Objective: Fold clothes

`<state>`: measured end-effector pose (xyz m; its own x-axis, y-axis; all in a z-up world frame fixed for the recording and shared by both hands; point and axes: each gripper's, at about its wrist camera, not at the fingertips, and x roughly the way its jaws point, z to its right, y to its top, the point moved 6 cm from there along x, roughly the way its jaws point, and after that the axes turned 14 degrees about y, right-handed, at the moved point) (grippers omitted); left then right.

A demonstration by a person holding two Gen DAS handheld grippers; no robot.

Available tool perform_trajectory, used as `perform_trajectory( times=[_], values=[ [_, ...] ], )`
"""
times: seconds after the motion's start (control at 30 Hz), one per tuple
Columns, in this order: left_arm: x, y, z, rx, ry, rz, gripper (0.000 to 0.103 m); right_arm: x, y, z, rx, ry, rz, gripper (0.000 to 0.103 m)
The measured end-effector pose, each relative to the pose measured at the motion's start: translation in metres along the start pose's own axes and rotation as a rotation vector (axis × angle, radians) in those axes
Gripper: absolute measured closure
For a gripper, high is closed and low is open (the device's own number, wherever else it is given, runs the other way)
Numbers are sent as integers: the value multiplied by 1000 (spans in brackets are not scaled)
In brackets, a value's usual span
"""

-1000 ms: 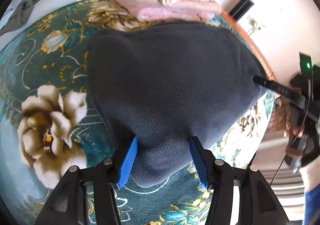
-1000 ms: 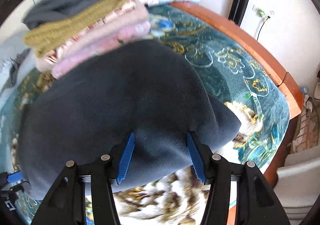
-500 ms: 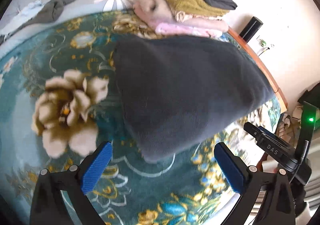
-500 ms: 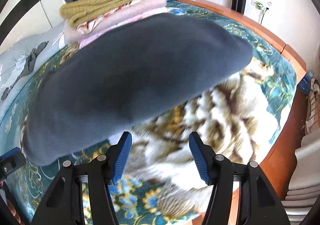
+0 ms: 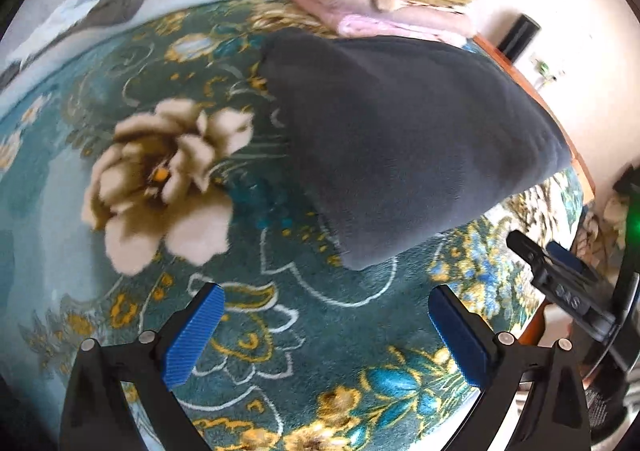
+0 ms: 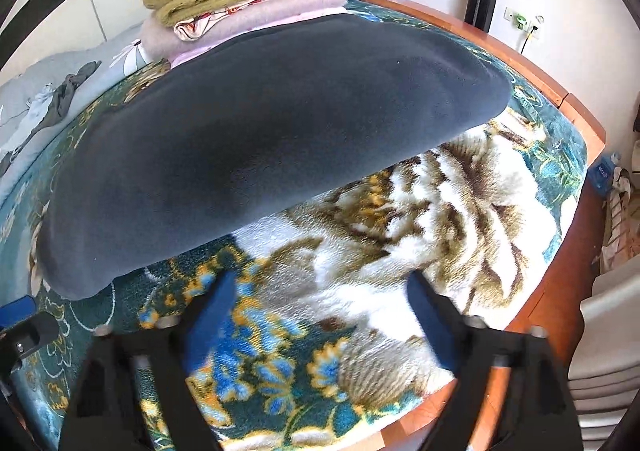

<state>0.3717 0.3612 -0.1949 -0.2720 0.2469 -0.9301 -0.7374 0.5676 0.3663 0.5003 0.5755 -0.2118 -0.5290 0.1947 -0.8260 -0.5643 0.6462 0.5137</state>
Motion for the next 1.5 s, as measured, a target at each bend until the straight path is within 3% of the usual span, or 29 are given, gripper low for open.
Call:
perform_trajectory(
  times=[0.17,0.33,0.43,0.63,0.8,0.9,1.1,1.5],
  values=[
    [1,1,-8,5,32,6,0,-3,-2,-5,-14,-5,2,9],
    [-2,2,0,17,12,-2,0,-4,-1,-11,-45,-18,-3,8],
    [-4,6,7,5,-20,-5,0,-5,0,-15,-65,-29,-5,0],
    [-9,1,13,-10,47,16,0,-14,-4,-23,-138,-54,4,0],
    [-12,0,21,16,9,46,0,-16,-2,-28,-178,-67,12,0],
    [-5,1,22,1,-14,3,0,-17,0,-30,-188,-71,15,0],
    [-3,-1,18,0,16,23,0,-15,1,-32,-202,-72,5,0],
    [2,-10,35,54,1,16,0,-8,7,-28,-199,-82,-10,0]
  ],
)
